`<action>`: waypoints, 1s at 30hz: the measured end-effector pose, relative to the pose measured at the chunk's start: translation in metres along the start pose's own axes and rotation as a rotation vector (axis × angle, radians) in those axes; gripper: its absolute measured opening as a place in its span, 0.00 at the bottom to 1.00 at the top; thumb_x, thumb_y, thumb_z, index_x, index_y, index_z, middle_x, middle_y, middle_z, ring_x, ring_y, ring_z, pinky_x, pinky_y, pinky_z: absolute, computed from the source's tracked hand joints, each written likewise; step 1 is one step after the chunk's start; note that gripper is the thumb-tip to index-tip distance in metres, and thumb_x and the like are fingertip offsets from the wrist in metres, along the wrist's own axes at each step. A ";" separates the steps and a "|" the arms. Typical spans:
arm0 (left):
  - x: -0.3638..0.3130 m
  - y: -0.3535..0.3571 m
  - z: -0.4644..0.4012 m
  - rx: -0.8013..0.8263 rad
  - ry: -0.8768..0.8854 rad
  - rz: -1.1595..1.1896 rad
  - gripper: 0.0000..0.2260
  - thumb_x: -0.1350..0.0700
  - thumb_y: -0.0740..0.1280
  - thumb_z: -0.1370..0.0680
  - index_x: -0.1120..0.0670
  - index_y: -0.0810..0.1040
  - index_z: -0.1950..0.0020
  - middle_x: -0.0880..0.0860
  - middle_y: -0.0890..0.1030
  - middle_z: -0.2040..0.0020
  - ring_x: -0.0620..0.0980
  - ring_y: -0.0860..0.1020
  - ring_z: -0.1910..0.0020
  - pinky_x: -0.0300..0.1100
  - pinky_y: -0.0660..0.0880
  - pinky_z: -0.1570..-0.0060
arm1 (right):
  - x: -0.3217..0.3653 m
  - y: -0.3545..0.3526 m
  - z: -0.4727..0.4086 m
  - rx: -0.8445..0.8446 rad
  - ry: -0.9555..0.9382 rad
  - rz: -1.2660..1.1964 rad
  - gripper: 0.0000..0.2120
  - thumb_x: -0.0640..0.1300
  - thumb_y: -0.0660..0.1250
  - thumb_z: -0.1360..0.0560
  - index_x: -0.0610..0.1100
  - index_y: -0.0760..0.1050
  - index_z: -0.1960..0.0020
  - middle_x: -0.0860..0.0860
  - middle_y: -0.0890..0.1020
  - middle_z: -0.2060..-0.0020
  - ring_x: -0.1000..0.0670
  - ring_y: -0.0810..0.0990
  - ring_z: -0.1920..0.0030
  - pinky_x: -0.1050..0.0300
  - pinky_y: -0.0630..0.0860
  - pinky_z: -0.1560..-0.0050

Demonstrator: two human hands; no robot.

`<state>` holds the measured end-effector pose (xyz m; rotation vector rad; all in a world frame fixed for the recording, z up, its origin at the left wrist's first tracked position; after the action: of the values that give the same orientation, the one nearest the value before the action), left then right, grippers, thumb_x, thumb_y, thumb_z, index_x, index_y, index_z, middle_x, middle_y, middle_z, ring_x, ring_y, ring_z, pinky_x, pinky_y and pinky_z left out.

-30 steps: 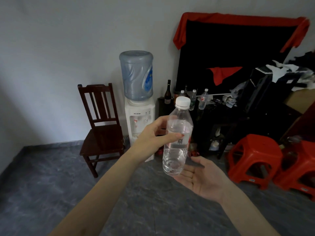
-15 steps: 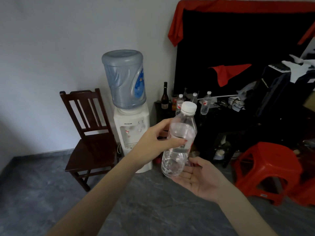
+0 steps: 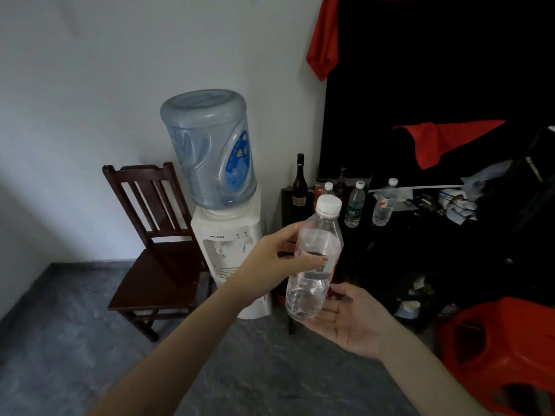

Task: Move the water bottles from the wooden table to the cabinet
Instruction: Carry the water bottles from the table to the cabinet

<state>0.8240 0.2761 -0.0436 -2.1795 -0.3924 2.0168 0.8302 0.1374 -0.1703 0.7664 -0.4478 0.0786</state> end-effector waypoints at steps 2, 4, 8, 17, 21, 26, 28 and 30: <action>0.009 -0.005 -0.018 -0.012 -0.021 -0.011 0.24 0.43 0.76 0.31 0.31 0.78 0.36 0.43 0.85 0.43 0.42 0.82 0.43 0.33 0.77 0.47 | 0.013 -0.006 -0.014 -0.001 0.028 -0.003 0.27 0.48 0.60 0.21 0.25 0.73 0.36 0.29 0.79 0.40 0.33 0.78 0.36 0.43 0.72 0.33; 0.019 -0.008 -0.035 -0.019 -0.039 -0.006 0.23 0.43 0.77 0.31 0.29 0.78 0.38 0.43 0.85 0.43 0.42 0.83 0.43 0.34 0.77 0.47 | 0.027 -0.012 -0.028 -0.010 0.044 -0.003 0.27 0.48 0.60 0.21 0.25 0.72 0.35 0.29 0.79 0.39 0.33 0.78 0.36 0.43 0.73 0.34; 0.036 -0.015 -0.078 -0.023 -0.032 0.002 0.23 0.45 0.77 0.30 0.30 0.79 0.37 0.44 0.86 0.45 0.42 0.83 0.45 0.33 0.76 0.47 | 0.060 -0.022 -0.061 -0.018 0.078 -0.004 0.27 0.49 0.60 0.20 0.25 0.73 0.36 0.29 0.79 0.40 0.33 0.80 0.40 0.43 0.76 0.39; 0.100 -0.060 -0.202 -0.019 -0.062 0.060 0.26 0.49 0.78 0.29 0.40 0.79 0.31 0.48 0.86 0.42 0.50 0.83 0.40 0.48 0.79 0.37 | 0.152 -0.027 -0.170 -0.100 0.132 0.027 0.27 0.49 0.61 0.21 0.25 0.74 0.38 0.30 0.80 0.42 0.34 0.83 0.44 0.43 0.79 0.42; 0.138 -0.086 -0.257 -0.012 -0.093 0.042 0.25 0.57 0.79 0.26 0.44 0.79 0.30 0.49 0.87 0.44 0.49 0.84 0.42 0.42 0.79 0.40 | 0.184 -0.026 -0.224 -0.128 0.172 0.008 0.27 0.50 0.60 0.20 0.26 0.75 0.38 0.30 0.81 0.42 0.35 0.83 0.44 0.44 0.80 0.44; 0.197 -0.102 -0.315 0.001 -0.160 0.019 0.30 0.56 0.81 0.28 0.46 0.77 0.27 0.47 0.87 0.42 0.49 0.84 0.41 0.51 0.80 0.37 | 0.204 -0.043 -0.290 -0.182 0.219 -0.084 0.25 0.49 0.61 0.20 0.26 0.79 0.42 0.31 0.82 0.44 0.36 0.85 0.49 0.45 0.84 0.53; 0.220 -0.103 -0.331 0.010 -0.182 0.005 0.30 0.55 0.81 0.28 0.46 0.77 0.27 0.46 0.87 0.43 0.49 0.84 0.42 0.54 0.79 0.37 | 0.205 -0.050 -0.311 -0.200 0.238 -0.130 0.24 0.49 0.61 0.20 0.26 0.80 0.44 0.31 0.82 0.44 0.36 0.86 0.50 0.45 0.85 0.54; 0.242 -0.105 -0.349 0.023 -0.196 -0.013 0.29 0.52 0.81 0.28 0.42 0.78 0.29 0.45 0.87 0.44 0.47 0.84 0.42 0.53 0.79 0.37 | 0.206 -0.059 -0.333 -0.220 0.250 -0.167 0.23 0.49 0.61 0.20 0.27 0.78 0.42 0.31 0.82 0.45 0.36 0.86 0.51 0.45 0.85 0.54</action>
<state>1.1764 0.4697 -0.2146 -1.9662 -0.4032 2.2240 1.1505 0.3042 -0.3326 0.5657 -0.1503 -0.0311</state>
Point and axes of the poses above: each hand's wrist, its own z-axis away from the middle knuckle, its own y-axis out of the palm, x = y × z, the point moved 8 cm from there along -z, towards the middle knuckle
